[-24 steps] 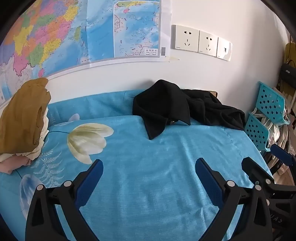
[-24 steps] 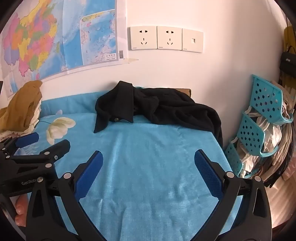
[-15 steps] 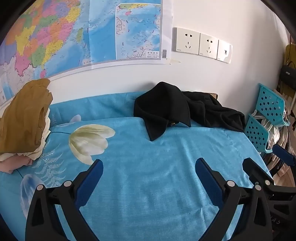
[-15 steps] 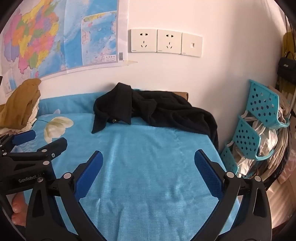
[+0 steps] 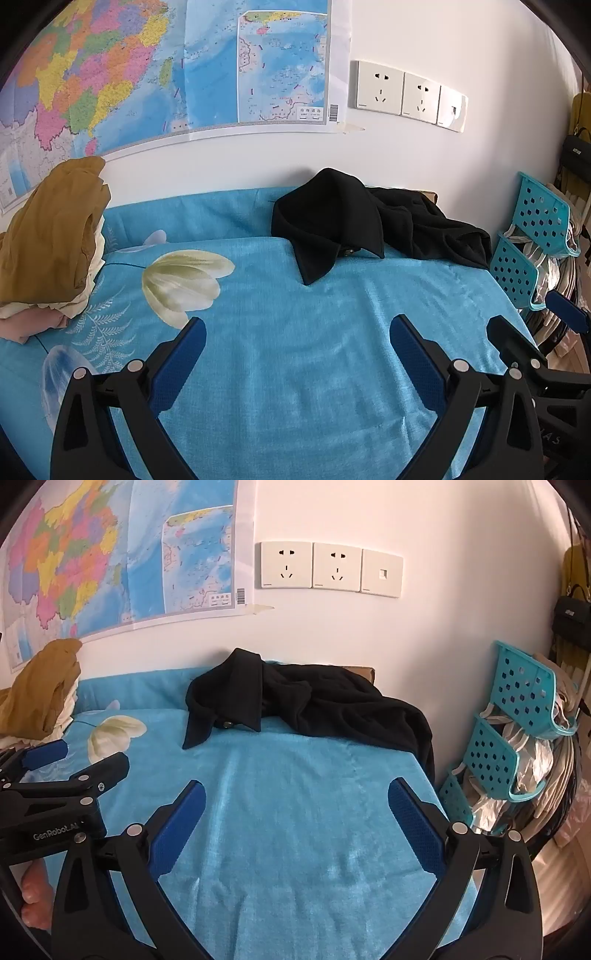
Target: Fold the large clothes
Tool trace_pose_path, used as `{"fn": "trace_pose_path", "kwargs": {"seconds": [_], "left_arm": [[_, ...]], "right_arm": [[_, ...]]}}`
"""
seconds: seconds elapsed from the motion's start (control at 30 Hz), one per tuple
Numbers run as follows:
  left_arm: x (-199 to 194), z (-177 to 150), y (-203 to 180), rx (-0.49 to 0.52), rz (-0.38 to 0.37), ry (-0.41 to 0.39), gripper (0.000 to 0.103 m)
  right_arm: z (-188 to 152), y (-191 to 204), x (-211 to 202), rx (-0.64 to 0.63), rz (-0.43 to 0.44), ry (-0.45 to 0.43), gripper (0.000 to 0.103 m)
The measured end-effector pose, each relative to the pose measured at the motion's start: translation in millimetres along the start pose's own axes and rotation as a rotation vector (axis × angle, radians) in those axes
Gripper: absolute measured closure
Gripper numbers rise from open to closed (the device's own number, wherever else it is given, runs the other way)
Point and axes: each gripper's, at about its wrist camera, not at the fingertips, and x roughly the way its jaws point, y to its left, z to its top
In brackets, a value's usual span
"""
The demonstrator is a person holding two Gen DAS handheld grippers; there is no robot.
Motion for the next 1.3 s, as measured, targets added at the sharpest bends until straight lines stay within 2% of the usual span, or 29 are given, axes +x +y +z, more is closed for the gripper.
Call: {"fn": "trace_pose_path", "kwargs": {"seconds": [1.3], "left_arm": [[0.8, -0.7, -2.0, -0.003, 0.001, -0.013, 0.006]], "right_arm": [[1.3, -3.1, 2.2, 0.021, 0.023, 0.004, 0.005]]}}
